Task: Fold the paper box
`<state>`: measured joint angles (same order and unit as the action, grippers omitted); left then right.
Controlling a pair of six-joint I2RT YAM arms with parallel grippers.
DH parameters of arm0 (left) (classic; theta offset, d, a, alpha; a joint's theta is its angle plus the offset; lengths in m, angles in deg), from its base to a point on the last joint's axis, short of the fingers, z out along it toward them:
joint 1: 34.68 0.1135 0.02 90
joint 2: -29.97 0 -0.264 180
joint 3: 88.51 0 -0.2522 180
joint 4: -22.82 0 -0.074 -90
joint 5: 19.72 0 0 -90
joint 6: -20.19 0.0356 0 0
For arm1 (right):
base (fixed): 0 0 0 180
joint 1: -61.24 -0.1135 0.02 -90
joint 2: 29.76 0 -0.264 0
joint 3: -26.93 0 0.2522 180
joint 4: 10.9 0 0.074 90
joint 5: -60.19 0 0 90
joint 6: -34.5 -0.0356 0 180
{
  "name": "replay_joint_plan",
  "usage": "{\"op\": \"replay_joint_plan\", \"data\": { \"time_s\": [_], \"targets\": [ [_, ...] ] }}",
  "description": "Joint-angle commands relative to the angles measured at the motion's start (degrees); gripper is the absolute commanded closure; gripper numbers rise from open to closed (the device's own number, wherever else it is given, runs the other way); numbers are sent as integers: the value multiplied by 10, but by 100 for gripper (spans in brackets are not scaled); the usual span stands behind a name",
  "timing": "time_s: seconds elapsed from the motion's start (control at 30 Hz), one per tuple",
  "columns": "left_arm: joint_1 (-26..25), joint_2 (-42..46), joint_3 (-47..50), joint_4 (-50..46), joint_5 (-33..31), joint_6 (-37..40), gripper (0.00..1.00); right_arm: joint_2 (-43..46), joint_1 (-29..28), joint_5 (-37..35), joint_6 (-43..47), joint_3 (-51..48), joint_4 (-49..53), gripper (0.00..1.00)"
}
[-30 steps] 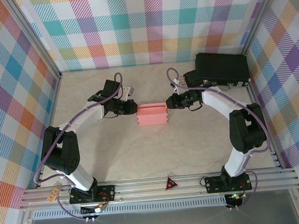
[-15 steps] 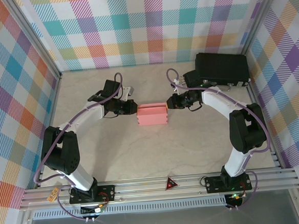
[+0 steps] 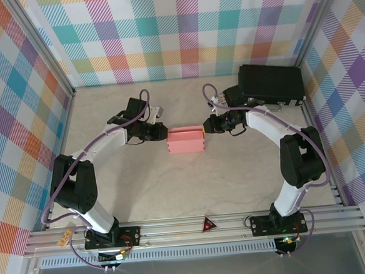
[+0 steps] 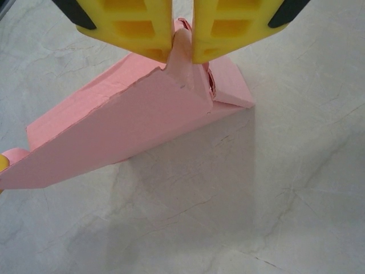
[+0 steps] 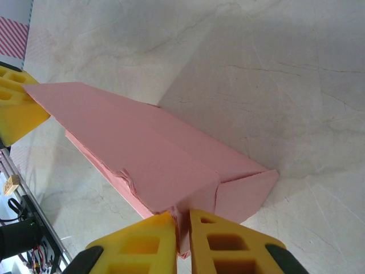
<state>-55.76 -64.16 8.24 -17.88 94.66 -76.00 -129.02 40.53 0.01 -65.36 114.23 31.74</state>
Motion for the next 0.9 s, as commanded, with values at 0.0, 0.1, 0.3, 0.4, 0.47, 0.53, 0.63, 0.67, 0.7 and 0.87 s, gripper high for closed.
{"op": "replay_joint_plan", "data": {
  "time_s": [0.0, 0.1, 0.3, 0.4, 0.47, 0.53, 0.63, 0.67, 0.7, 0.87],
  "targets": [
    [0, 6, 1, -18, -6, 7, 84, 10, -3, 7, 4, 19, 15, 86],
    [0, 6, 1, -18, -7, 7, 83, 10, -3, 5, 5, 20, 18, 86],
    [0, 7, 1, -17, -9, 8, 83, 3, -3, 6, 8, 26, 26, 85],
    [0, 6, 1, -17, -9, 8, 83, 1, -3, 6, 8, 29, 29, 85],
    [0, 5, 1, -17, -10, 8, 83, -2, -3, 9, 9, 32, 34, 85],
    [0, 4, 1, -17, -9, 9, 83, -3, -3, 12, 9, 35, 37, 85],
    [0, 3, 1, -16, -8, 9, 84, -6, -4, 15, 9, 35, 39, 85],
    [0, 2, 2, -17, -8, 9, 85, -6, -5, 16, 10, 36, 38, 84],
    [0, 2, 2, -17, -7, 8, 85, -7, -4, 16, 10, 36, 40, 84],
    [-1, 1, 5, -15, -8, 8, 90, -12, -7, 16, 14, 38, 44, 84]
  ]
}}
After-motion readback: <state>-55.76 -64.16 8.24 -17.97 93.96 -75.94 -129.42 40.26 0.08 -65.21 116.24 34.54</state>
